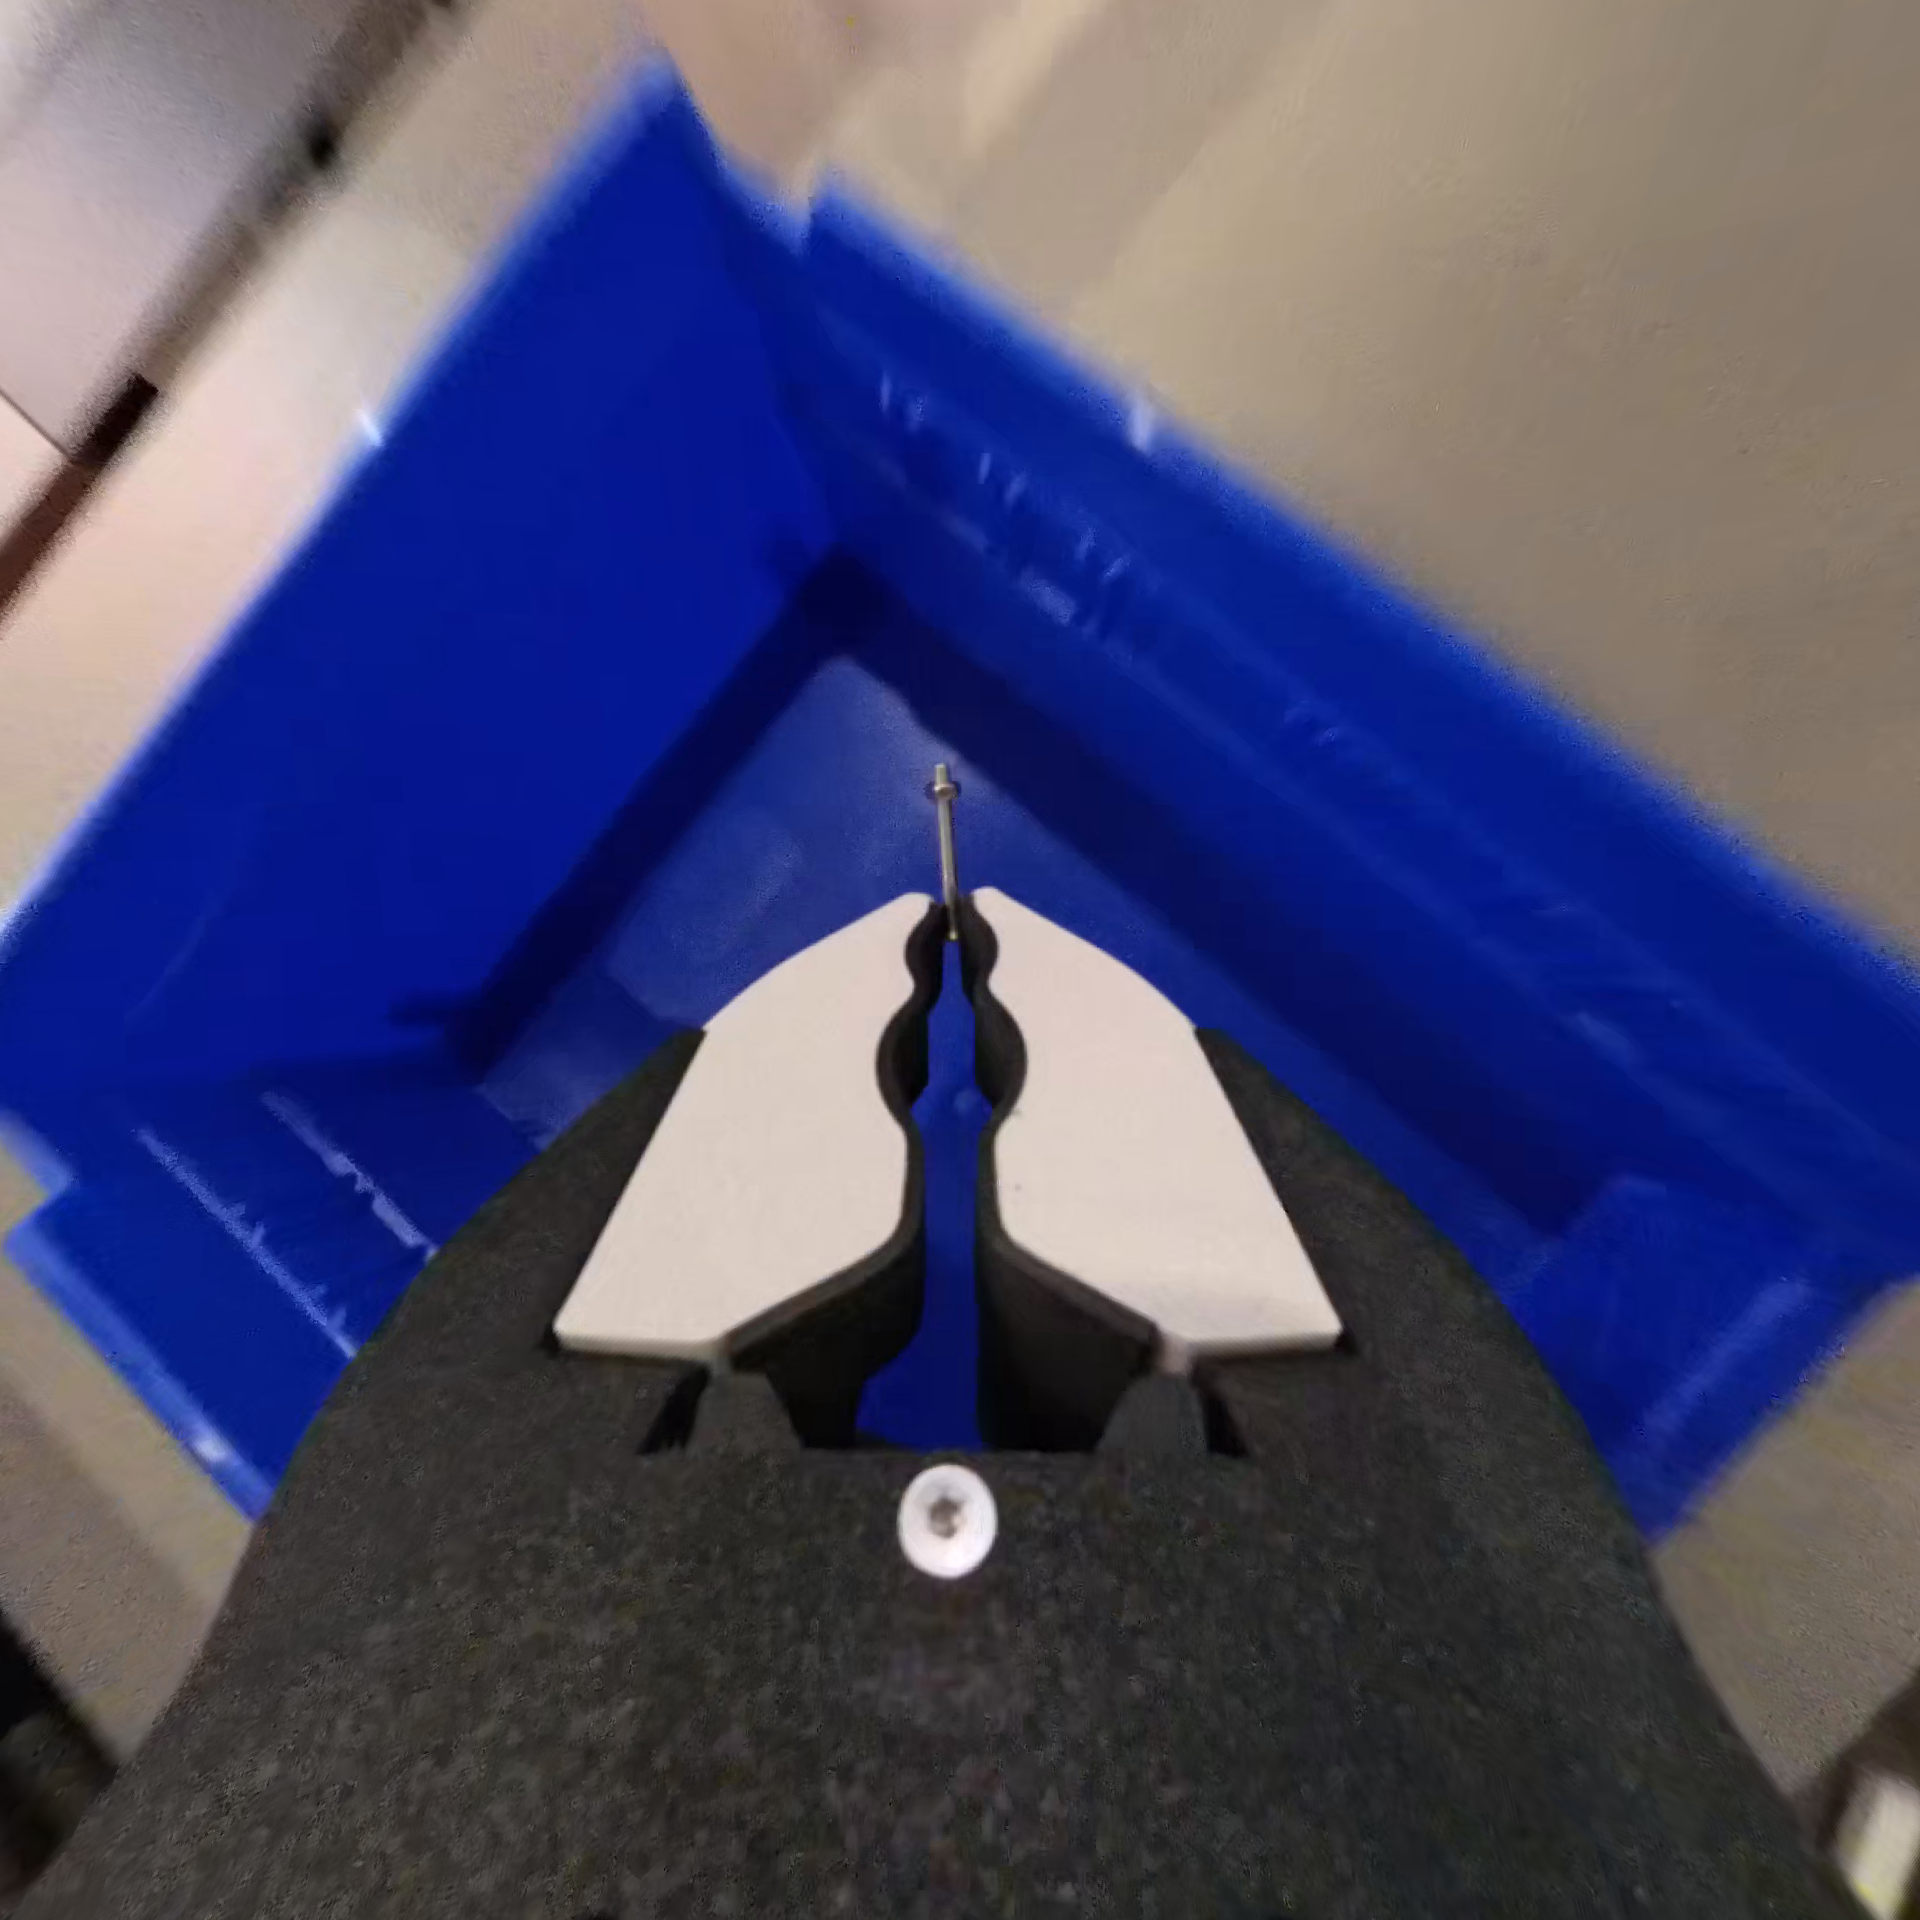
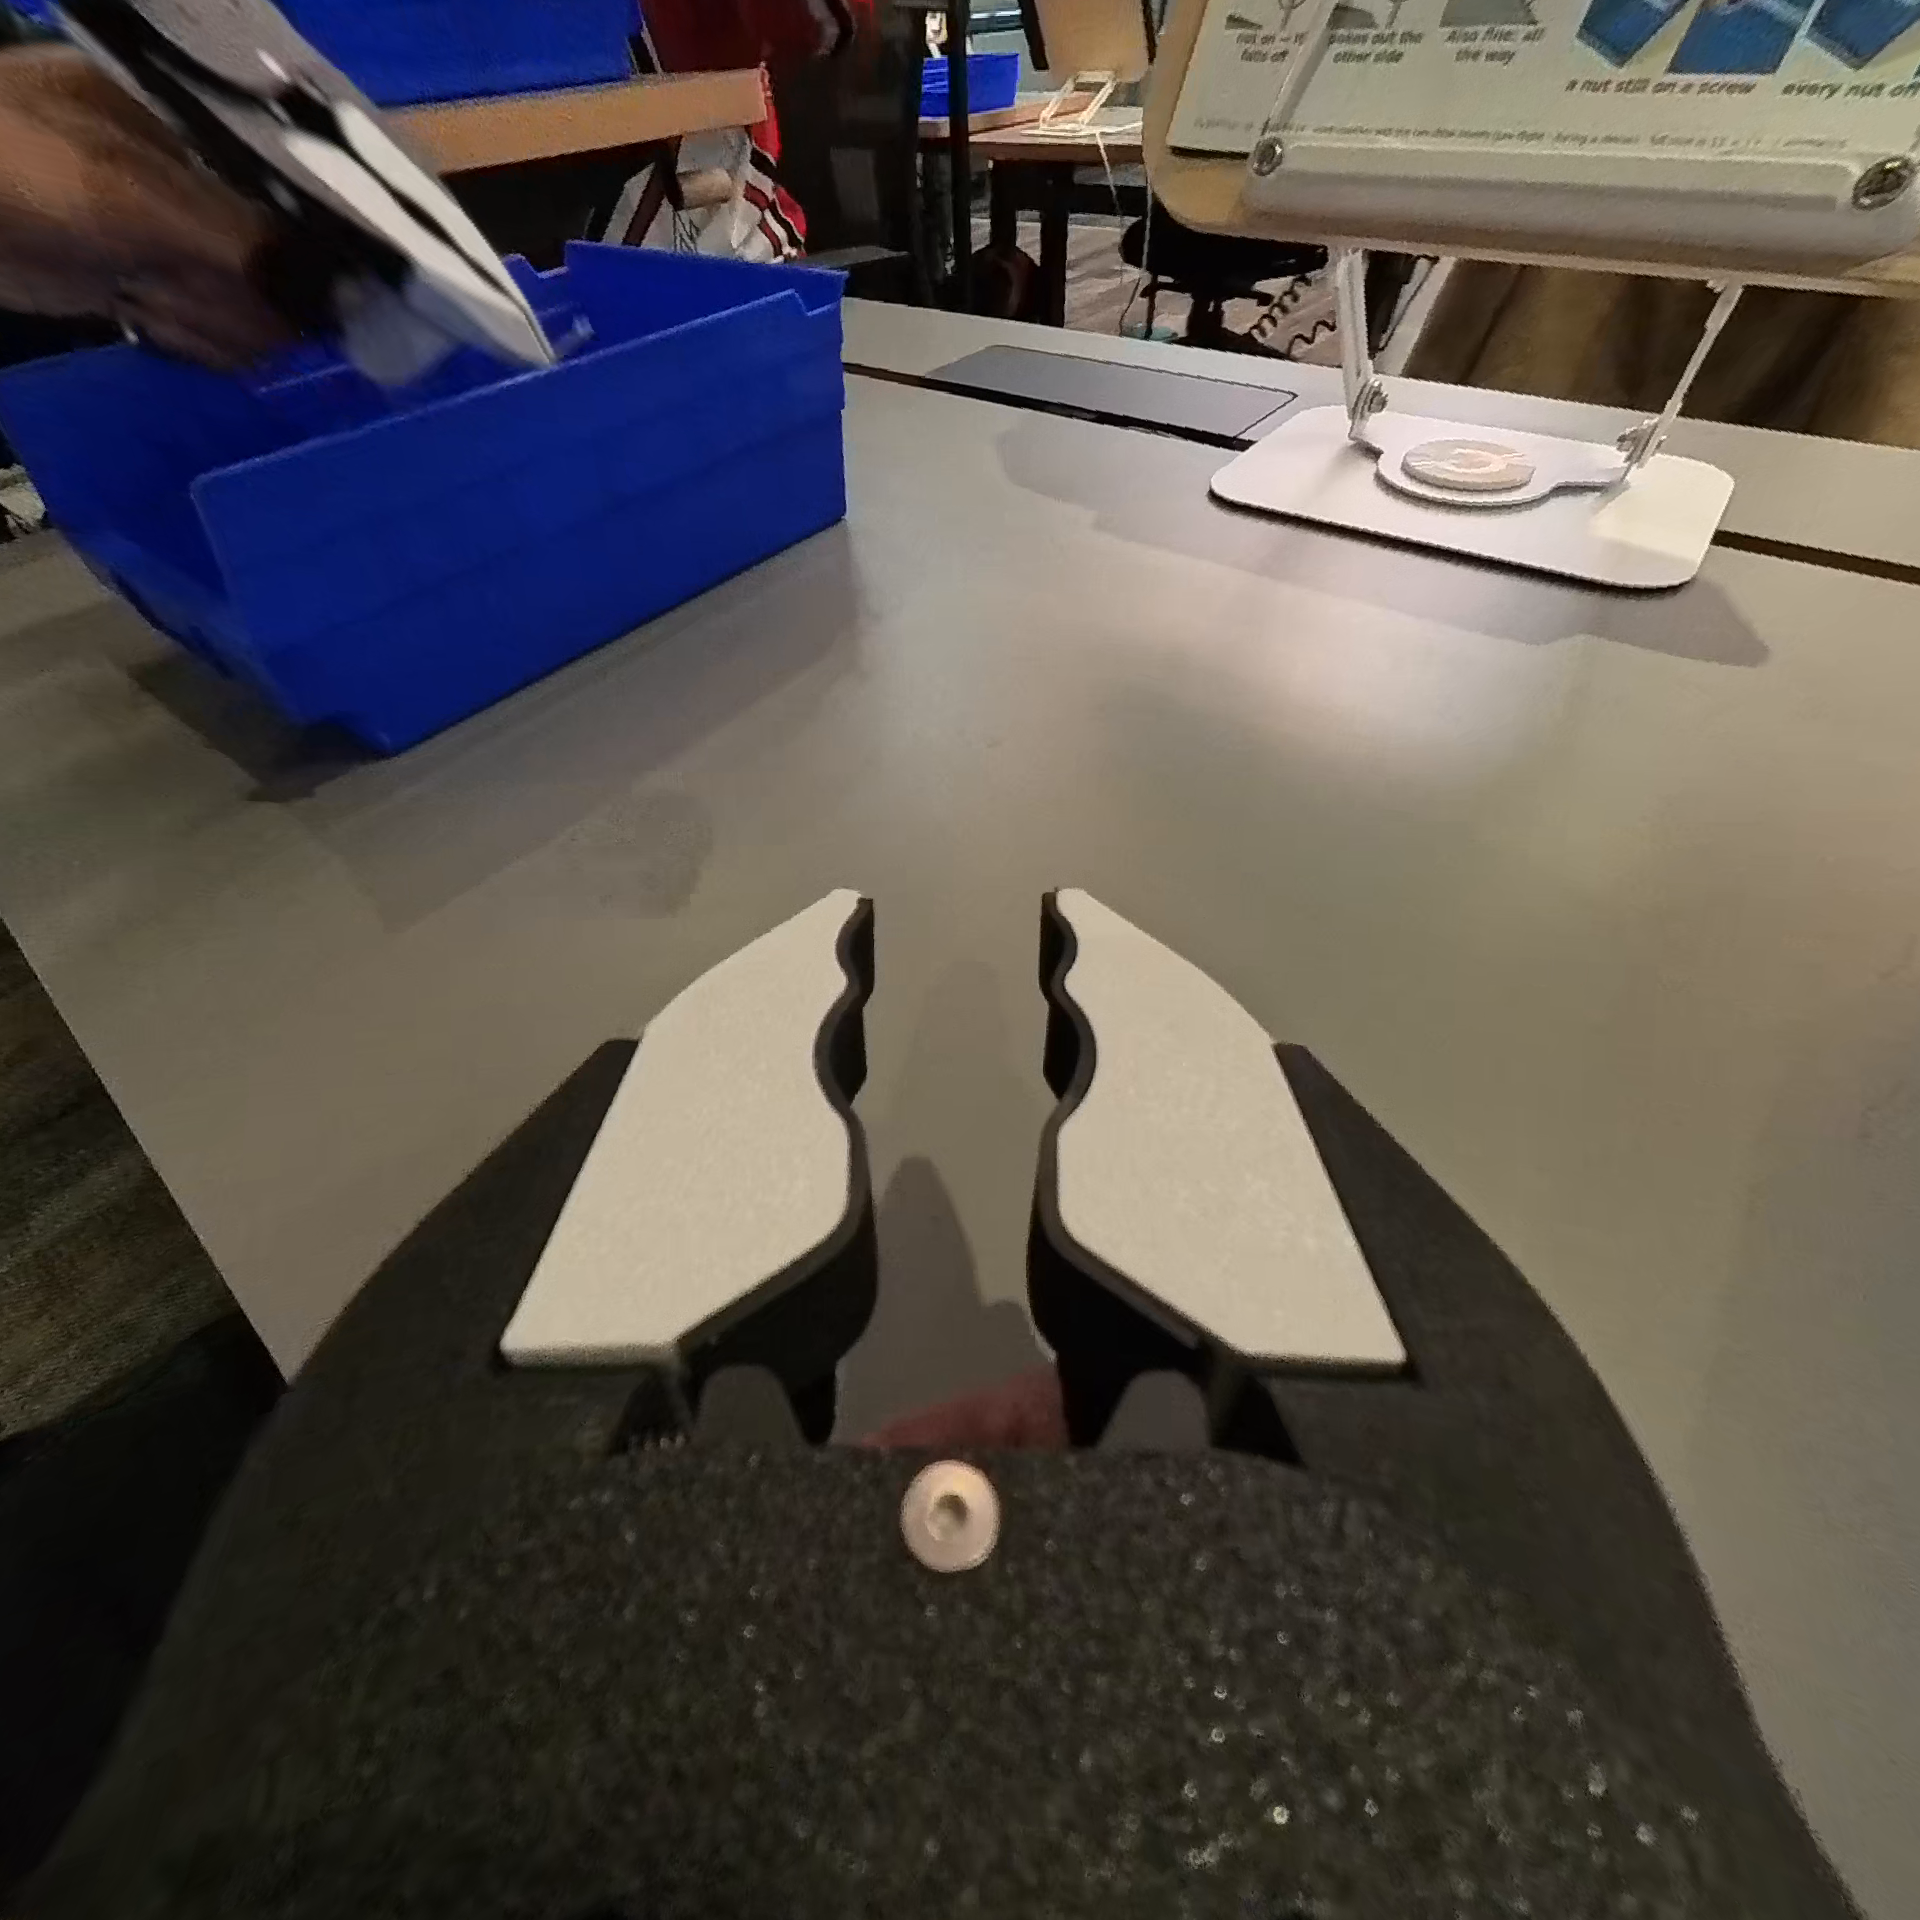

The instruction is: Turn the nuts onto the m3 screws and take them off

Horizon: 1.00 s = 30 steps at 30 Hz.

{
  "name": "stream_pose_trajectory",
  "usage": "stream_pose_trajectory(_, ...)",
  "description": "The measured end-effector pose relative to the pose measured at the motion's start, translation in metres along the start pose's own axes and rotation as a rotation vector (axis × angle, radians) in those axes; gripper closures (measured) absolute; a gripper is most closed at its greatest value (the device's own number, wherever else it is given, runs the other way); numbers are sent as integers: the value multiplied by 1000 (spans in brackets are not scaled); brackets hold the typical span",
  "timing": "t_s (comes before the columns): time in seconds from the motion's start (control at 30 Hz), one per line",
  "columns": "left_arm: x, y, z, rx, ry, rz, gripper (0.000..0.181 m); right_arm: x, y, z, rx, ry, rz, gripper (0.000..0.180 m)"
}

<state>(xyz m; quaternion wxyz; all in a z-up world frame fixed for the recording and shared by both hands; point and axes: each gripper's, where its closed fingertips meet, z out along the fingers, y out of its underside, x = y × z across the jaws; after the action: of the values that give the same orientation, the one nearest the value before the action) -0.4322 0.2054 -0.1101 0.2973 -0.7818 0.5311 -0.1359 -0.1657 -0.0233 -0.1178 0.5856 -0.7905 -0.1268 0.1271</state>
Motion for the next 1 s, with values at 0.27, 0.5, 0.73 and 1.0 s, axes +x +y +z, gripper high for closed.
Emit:
stream_pose_trajectory(0.27,159,-95,-104,746,193,-152,179,-7,-17,-11,20,-131,35,152)
stream_pose_trajectory(0.5,279,-119,-20,795,506,-218,179,-43,-42,-33,164,-500,173,150)
stream_pose_trajectory(0.73,323,-119,15,751,678,-173,179,-58,-48,-36,174,-687,225,134)
stream_pose_trajectory(1.0,323,-116,13,752,677,-163,179,-72,-46,-29,157,-707,238,133)
